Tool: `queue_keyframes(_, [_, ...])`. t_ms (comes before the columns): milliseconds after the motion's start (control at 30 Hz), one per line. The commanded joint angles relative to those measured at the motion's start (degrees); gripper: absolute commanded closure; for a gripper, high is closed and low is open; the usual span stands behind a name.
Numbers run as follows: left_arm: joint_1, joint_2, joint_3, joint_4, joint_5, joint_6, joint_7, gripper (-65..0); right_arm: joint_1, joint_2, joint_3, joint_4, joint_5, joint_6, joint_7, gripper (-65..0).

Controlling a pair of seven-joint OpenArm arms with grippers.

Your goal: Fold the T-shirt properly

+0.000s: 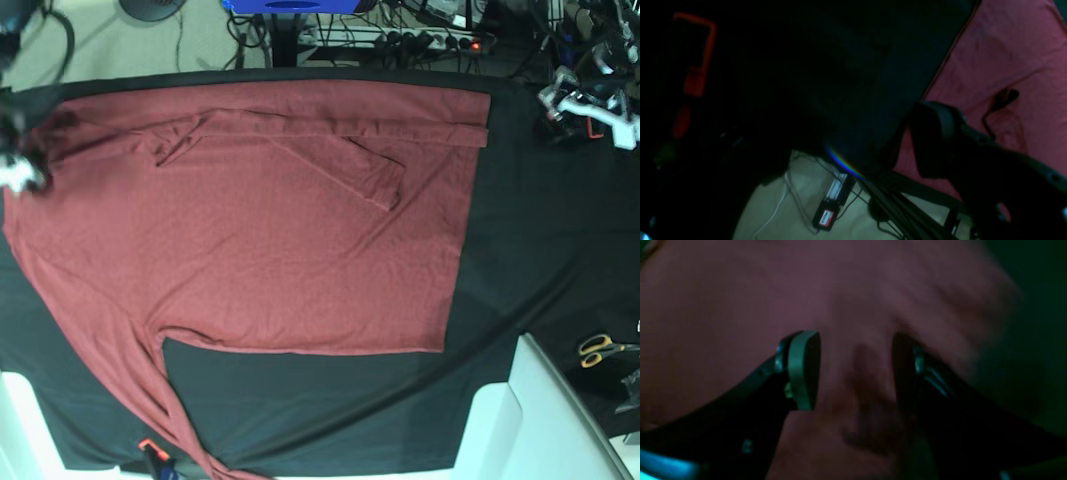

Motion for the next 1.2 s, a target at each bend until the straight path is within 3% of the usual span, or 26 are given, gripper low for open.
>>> queue_keyframes(0, [-0.34, -0.60, 1.73, 1.75, -1.40, -0.93, -0.83, -51.7, 0.60, 2.28, -0.18, 1.14, 0.32, -0.28, 1.19, -32.1])
queue_keyframes(200, [-2.71, -0.60, 11.49, 5.79, -1.40, -0.93, -0.91, -51.7, 5.34, 2.72, -3.78, 1.14, 0.32, -4.41, 1.19, -32.0])
queue_keyframes(300, [-5.53, -0.33, 14.31, 5.62, -1.67, -0.93, -0.83, -51.7, 8.07, 3.95, -3.96, 1.06, 0.05, -4.50, 1.19, -32.1])
queue_keyframes(367, [-7.20, -0.42, 15.45, 5.26, -1.58, -1.11, -0.74, -51.7, 10.71, 5.10, -6.51, 0.79, -3.03, -4.50, 1.63, -32.1])
queue_keyframes(467, [-8.78, -2.09, 17.82, 4.83, -1.49, -1.72, -0.74, -51.7, 17.48, 7.65, -10.99, -2.55, -12.87, -4.32, 2.16, -32.7])
queue_keyframes(633, [-17.13, -7.28, 26.53, -2.21, -1.49, -4.27, -0.83, -51.7, 31.72, 9.14, -13.10, -20.75, -27.11, -4.06, 10.86, -32.9])
queue_keyframes(733, [-23.02, -7.45, 30.22, -8.98, -1.49, -4.27, -0.83, -51.7, 39.45, 10.02, -13.19, -36.13, -33.00, -2.12, 18.07, -32.9])
queue_keyframes(833, [-26.36, -7.37, 35.40, -12.67, -1.40, -4.27, -0.83, -51.7, 44.73, 10.81, -13.10, -52.22, -39.33, -1.60, 28.71, -32.9])
queue_keyframes(933, [-26.54, -7.28, 37.43, -11.26, -1.40, -4.27, -0.91, -51.7, 46.05, 10.90, -12.84, -60.40, -43.82, -3.53, 37.24, -32.9])
queue_keyframes(1033, [-25.04, -7.28, 37.43, -10.21, -1.40, -4.27, -1.00, -51.7, 44.11, 11.95, -12.66, -62.24, -44.08, -7.22, 39.70, -32.9])
queue_keyframes(1167, [-24.16, -7.63, 37.43, -10.38, -1.40, -4.27, -1.00, -51.7, 40.77, 12.22, -12.66, -62.15, -44.08, -8.45, 42.60, -32.9])
